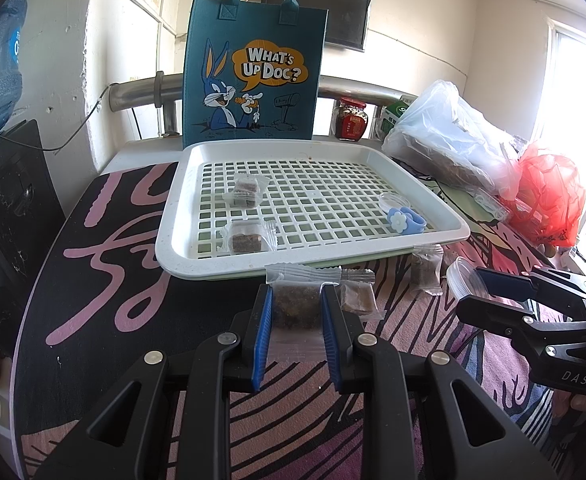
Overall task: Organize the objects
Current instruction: 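Hold the bag and the clear lid at the tray rim with both tools, then carry the bag with the left tool while the right tool carries the lid over the tray, then open both tools to drop the bag and lid into the tray, then grasp a blue clip from the table with the left tool while the right tool reaches for a bag, then grasp a clear bag with the right tool while the left tool holds the blue clip, then hold the blue clip and the bag at the tray rim with both tools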
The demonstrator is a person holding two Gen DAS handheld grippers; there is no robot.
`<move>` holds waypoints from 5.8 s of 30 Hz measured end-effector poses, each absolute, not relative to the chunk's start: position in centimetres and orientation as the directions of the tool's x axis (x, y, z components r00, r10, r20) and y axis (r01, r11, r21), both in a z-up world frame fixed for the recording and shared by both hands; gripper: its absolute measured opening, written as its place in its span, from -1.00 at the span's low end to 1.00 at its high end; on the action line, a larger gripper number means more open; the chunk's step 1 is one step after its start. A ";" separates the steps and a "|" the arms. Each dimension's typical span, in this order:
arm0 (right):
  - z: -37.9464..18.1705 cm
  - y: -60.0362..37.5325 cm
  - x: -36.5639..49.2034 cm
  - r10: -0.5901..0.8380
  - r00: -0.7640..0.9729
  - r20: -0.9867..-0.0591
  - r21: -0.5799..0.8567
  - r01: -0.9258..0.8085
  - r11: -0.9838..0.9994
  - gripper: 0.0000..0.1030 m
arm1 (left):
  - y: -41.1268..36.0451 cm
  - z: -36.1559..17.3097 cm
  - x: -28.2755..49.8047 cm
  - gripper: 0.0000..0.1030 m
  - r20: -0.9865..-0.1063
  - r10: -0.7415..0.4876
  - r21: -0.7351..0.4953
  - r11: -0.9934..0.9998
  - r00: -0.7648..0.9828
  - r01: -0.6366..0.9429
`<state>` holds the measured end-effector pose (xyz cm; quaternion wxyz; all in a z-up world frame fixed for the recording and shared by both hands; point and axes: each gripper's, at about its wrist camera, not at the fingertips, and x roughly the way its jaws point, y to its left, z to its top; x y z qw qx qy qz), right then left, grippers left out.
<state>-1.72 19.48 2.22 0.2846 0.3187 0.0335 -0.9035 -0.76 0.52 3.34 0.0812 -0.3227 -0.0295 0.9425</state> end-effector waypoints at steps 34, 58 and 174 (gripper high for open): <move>8.4 24.9 -8.1 -0.469 -0.673 -0.572 0.228 0.419 -0.879 -0.24 | -4.3 7.1 -7.6 -0.56 -0.631 0.175 -0.207 -0.977 -0.756 -0.054; 7.1 23.9 -13.0 -0.430 -0.691 -0.580 0.246 0.355 -0.902 0.11 | -3.4 9.1 -8.5 0.58 -0.519 0.207 -0.266 -0.961 -0.829 -0.074; 3.2 19.0 -0.5 -0.480 -0.702 -0.526 0.039 0.544 -0.838 -0.43 | 0.5 4.2 0.7 -0.24 -0.546 0.234 -0.148 -0.972 -0.805 -0.182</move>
